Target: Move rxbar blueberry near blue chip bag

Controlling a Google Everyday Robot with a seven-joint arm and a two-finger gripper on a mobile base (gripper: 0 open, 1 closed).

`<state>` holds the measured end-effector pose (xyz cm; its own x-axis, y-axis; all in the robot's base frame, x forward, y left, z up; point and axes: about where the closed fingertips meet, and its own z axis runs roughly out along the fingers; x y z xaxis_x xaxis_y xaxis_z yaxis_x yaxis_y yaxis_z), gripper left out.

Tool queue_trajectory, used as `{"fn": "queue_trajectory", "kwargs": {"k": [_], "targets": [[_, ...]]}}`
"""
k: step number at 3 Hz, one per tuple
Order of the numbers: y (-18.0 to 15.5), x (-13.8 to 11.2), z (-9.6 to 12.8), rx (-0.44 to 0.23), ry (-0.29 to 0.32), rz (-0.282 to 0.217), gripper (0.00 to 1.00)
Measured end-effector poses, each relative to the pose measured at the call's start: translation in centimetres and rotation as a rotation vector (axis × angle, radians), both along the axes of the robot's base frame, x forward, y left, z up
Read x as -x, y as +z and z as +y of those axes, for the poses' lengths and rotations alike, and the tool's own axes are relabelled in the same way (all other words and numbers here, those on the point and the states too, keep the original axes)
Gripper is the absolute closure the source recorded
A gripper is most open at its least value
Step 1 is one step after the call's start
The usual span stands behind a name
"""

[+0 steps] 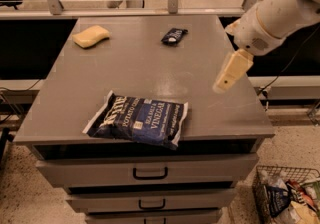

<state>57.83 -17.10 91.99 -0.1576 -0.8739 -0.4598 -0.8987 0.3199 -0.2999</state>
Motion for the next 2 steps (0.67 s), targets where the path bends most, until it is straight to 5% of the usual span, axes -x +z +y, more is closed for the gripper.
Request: {"fn": "queue_trajectory", "kwargs": {"k": [1, 2], "targets": [[0.82, -6.02, 2.63, -0.102, 0.004, -0.104, 0.0], [0.82, -6.02, 2.64, -0.102, 0.004, -0.104, 0.0]]}}
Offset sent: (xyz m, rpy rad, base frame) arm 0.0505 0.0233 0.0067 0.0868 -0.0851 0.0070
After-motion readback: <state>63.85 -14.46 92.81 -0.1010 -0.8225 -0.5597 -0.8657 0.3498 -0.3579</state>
